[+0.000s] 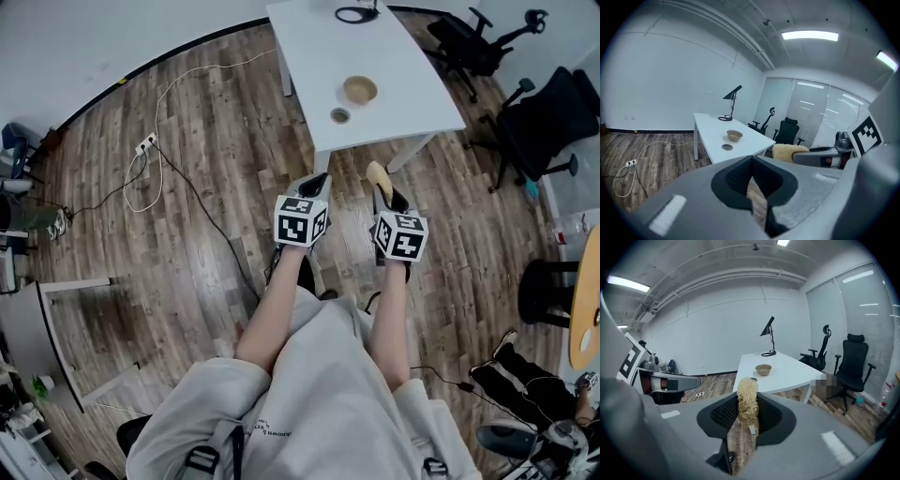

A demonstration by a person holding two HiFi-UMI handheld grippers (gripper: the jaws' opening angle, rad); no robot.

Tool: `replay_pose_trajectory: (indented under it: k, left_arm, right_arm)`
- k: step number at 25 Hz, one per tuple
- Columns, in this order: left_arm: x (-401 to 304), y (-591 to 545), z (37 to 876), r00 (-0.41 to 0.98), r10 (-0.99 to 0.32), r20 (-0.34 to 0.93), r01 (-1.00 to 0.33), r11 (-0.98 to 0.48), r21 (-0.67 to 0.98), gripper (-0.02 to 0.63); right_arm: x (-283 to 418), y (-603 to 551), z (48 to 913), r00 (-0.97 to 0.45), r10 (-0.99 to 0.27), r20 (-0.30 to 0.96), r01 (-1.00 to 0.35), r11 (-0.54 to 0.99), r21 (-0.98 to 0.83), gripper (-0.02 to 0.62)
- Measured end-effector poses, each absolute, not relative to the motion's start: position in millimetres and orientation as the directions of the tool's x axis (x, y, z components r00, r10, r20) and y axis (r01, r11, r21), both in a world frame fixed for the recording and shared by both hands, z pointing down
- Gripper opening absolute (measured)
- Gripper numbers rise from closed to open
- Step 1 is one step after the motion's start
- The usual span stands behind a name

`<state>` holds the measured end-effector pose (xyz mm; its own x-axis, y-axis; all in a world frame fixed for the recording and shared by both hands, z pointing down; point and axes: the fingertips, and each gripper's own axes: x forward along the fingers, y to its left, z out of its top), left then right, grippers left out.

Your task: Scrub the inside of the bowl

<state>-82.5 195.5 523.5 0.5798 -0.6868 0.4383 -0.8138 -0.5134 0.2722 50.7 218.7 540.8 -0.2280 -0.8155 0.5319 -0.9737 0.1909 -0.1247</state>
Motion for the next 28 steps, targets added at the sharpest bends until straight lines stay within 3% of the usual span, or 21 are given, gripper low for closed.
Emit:
replay_pose_trajectory:
  k: [13,22,28]
  left_arm:
    - [-114.2,58.0,488.8,0.661,-0.622,0.42,-0.748,-0.591,0.301,0.0]
    - [-98.4,42.4,511.3,0.743,-0.51,0.434,-0.656,-0.681,0.324,0.0]
    - [-125.6,17.8,522.2,0.729,-0.516,0.449,-0.674,-0.657,0.339,0.0]
  right_arm:
    - [15.9,132.8,527.2,-0.186,-0.809,0.558,-0.976,0.089,-0.197,0.126]
    - [20.5,126.0,536.6,-0.089,-0.806,0.585,-0.987,-0.008,-0.161,0.126]
    - [12.6,110.8,544.5,-0.082,-0.795,0.601,-0.987,-0.018,-0.158,0.126]
